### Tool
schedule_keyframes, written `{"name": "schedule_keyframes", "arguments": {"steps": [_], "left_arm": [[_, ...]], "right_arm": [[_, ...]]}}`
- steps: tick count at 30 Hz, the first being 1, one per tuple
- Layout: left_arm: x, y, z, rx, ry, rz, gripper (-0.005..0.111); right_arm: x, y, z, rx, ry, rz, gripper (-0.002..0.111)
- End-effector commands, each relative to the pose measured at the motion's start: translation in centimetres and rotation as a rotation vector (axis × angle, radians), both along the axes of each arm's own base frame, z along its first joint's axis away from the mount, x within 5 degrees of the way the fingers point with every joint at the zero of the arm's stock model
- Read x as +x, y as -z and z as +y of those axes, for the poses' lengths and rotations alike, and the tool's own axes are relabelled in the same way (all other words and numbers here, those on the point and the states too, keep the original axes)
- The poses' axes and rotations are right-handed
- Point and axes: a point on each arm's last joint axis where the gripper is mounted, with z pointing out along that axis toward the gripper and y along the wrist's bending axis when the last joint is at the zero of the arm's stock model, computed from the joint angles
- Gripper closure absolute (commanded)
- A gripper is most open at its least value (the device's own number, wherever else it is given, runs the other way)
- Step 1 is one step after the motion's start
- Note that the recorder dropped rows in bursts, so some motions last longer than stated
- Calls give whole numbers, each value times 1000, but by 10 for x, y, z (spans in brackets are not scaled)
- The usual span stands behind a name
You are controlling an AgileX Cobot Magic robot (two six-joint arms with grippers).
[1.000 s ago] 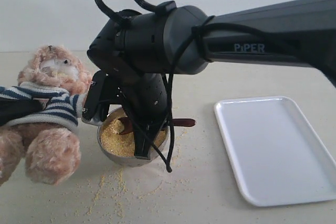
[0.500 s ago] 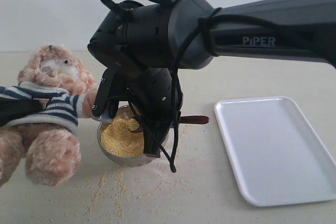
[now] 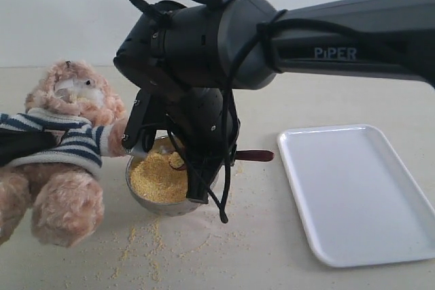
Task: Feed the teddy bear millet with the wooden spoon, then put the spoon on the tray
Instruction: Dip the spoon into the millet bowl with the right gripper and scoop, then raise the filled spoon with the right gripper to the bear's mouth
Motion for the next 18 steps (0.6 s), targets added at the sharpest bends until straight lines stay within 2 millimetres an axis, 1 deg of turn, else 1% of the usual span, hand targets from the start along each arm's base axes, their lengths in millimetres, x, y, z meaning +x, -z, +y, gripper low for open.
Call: {"name": "schedule_keyframes", "arguments": {"steps": [1,3,6,12,15,18], "left_arm": [[-6,4,-1,-28,-21,67,102],[-10,9,-2,-26,-38,112,102],[-15,12,-4,-35,-40,131,102],[-17,13,-5,-26,-32,140,102],[-19,15,-6,-27,-25,148,102],[-21,16,-7,-35,-33,158,102]], "right_arm": [[0,-16,-5,28,34,-42,109],[0,-22,-6,41,34,-50,109],[-2,-35,-9,64,32,-69,109],[-7,-65,-18,118,22,-119,109],[-9,-73,-20,130,20,-135,109],[-9,-78,-17,154,21,-137,109]]}}
